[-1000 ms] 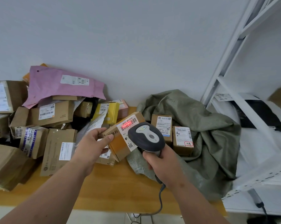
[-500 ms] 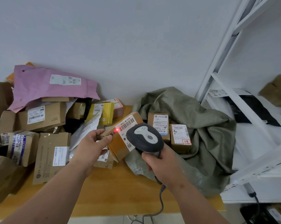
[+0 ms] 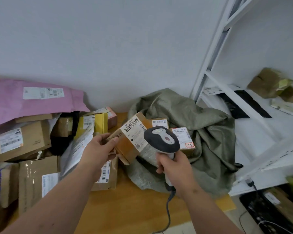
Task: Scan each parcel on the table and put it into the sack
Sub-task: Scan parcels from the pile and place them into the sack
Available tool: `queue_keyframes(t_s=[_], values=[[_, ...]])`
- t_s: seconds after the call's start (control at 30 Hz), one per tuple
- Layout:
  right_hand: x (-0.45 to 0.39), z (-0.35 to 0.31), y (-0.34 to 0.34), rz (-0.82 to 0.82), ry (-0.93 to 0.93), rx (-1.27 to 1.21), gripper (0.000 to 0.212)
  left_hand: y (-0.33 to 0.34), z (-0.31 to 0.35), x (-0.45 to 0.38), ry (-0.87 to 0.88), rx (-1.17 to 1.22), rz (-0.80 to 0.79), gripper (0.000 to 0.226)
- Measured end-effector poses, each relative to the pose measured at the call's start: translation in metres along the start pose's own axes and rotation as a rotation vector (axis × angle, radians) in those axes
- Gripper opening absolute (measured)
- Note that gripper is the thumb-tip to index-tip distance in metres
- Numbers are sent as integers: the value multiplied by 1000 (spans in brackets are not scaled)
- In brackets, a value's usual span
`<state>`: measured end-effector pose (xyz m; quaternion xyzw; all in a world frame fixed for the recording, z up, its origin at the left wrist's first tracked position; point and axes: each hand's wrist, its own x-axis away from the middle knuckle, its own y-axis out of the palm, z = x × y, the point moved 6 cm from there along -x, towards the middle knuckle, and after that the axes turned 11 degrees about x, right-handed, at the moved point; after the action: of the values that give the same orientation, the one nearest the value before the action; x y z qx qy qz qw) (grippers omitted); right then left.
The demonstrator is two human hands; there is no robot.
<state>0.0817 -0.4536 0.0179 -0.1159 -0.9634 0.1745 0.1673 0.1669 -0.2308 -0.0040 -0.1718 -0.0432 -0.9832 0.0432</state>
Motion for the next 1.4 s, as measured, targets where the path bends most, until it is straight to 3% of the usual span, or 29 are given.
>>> queue_keyframes(t_s=[0.17,0.43,0.7,0.83,1.0,1.17,1.4], values=[[-15,9,-17,118,69,-124,14,30,3,-12,-73,43,-48,39],[-76,22,-66,126,157,-257,7,108,9,-44,-131,-88,-16,38],[-150,44,-100,-28,284,-314,15,168,5,-77,-150,-146,62,15],[-168,51,-88,-113,292,-282,26,180,-9,-87,-155,-326,23,42],[-176,50,-83,-155,273,-241,22,177,-3,-83,-44,-553,64,44],[-171,36,-67,-196,260,-249,16,142,18,-77,86,-530,219,39],[-144,5,-13,-303,183,-172,21,59,23,-46,72,-486,386,35]])
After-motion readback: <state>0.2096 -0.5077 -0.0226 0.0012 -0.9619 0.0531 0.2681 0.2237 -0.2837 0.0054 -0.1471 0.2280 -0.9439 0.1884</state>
